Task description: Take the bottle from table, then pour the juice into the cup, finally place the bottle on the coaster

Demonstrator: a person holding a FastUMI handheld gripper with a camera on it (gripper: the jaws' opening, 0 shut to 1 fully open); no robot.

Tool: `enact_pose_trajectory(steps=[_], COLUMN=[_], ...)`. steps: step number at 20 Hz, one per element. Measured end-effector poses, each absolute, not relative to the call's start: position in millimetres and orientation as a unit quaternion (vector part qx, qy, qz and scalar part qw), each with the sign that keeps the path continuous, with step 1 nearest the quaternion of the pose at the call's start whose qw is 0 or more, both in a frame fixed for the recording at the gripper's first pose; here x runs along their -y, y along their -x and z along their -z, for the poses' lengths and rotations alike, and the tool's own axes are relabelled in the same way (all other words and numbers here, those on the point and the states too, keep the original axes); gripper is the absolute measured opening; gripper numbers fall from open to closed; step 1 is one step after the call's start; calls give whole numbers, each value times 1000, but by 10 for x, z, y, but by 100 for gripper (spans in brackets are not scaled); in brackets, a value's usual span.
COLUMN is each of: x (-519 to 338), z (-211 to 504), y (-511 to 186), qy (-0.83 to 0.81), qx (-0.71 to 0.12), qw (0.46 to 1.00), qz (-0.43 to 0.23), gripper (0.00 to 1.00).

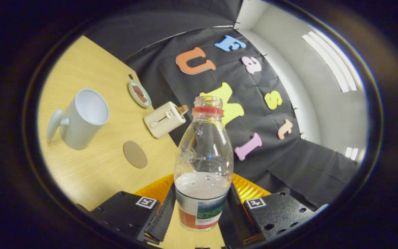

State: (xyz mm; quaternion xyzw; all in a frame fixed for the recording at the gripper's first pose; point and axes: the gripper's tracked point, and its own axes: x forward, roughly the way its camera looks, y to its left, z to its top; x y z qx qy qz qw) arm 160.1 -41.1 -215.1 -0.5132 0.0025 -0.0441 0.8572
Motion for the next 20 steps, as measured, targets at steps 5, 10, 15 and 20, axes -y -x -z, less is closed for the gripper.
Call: enact_pose_trajectory(steps=[5, 10, 15, 20], x=[212, 85, -68, -74], z=[2183, 2286, 2365, 2569], y=[-1619, -1737, -1633, -1541], qy=[586, 651, 705, 751], qx=[22, 34, 58, 61], qw=[810, 758, 707, 657], qz=[36, 30, 15, 3], gripper=[79, 79, 79, 79])
